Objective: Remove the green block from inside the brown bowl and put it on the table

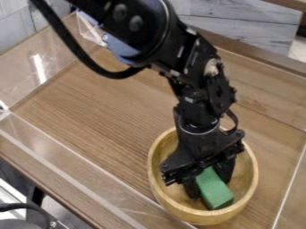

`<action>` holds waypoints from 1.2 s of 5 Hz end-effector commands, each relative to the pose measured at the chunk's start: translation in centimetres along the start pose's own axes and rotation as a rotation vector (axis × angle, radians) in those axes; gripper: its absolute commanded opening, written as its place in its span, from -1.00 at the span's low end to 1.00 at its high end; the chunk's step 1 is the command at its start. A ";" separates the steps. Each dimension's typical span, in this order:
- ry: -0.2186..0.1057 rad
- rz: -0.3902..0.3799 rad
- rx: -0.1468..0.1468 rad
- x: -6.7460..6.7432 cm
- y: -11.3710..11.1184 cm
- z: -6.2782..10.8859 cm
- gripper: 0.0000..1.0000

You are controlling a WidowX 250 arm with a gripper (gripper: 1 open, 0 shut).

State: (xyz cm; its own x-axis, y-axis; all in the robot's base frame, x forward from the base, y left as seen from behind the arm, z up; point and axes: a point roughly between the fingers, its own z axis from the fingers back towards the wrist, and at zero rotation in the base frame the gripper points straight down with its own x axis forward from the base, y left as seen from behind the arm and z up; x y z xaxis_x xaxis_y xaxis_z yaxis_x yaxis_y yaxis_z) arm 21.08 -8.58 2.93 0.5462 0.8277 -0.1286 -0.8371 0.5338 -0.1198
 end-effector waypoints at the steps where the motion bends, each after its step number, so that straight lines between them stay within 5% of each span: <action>1: -0.006 -0.025 -0.015 -0.2 -0.7 0.7 -1.00; 6: 0.021 -0.112 0.085 -1.1 -0.5 1.7 -1.00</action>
State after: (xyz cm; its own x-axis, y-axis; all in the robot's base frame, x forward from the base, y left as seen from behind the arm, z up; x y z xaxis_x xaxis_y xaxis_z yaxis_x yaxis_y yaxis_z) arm 19.97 -8.92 3.93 0.6174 0.7706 -0.1581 -0.7814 0.6240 -0.0102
